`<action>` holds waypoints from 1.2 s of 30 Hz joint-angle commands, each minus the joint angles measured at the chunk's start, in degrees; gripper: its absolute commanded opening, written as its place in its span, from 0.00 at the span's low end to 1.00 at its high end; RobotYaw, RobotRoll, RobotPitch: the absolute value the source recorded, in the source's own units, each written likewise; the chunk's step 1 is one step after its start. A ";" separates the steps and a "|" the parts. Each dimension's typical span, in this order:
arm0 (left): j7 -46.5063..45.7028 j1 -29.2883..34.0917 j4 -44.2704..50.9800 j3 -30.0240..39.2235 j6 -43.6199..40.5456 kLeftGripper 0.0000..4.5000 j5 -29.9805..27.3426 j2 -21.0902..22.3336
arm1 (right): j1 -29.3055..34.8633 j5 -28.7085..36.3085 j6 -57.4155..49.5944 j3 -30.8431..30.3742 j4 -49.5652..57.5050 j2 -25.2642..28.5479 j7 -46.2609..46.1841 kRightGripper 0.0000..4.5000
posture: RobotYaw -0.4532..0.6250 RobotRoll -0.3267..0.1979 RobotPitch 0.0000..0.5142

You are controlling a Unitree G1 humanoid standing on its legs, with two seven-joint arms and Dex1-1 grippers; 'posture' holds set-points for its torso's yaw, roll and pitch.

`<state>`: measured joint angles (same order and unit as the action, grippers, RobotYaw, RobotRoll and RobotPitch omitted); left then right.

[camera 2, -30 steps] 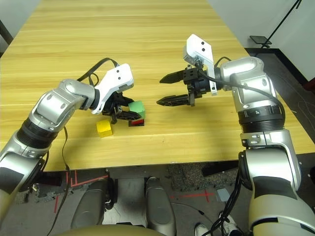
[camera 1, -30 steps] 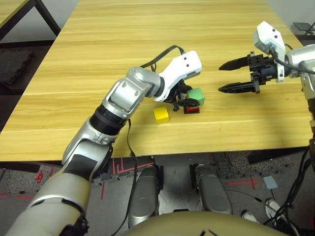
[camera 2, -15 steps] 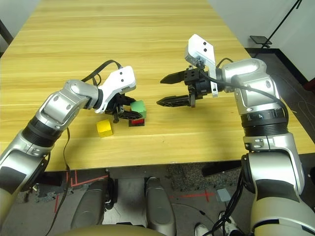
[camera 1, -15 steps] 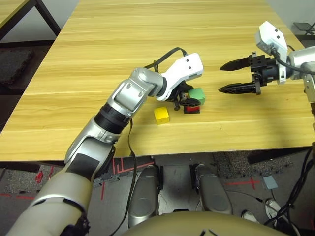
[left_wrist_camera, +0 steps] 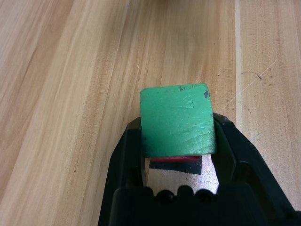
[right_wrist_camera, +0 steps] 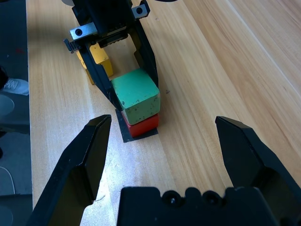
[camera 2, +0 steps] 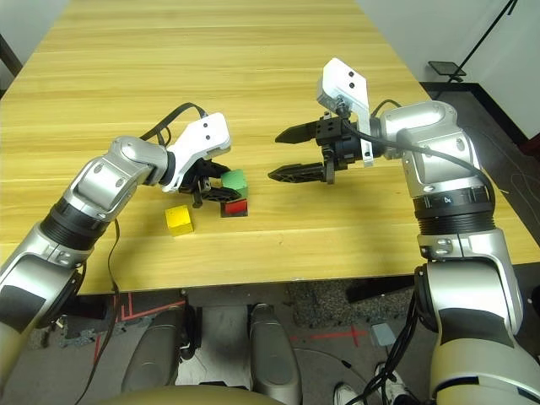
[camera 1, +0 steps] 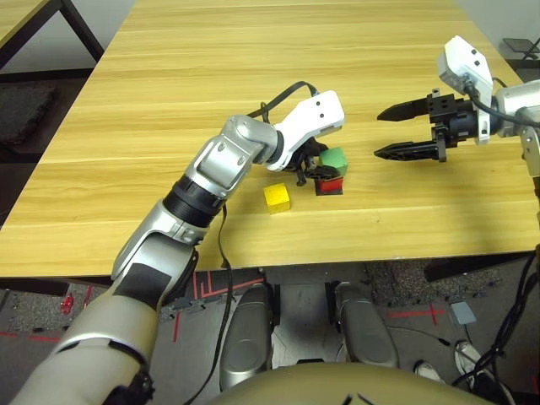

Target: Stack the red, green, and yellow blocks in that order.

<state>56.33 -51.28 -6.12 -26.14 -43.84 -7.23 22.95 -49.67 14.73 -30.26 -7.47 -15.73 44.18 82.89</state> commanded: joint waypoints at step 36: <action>-0.80 12.42 28.88 1.72 -22.71 0.99 -4.90 18.33 | -4.94 -0.15 3.82 -0.39 -6.99 -2.58 0.89 1.00 | 0.69 0.52 0.28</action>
<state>56.61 -39.76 21.66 -24.55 -65.62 -11.58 41.16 -53.92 14.70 -26.85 -7.71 -22.49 41.45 83.39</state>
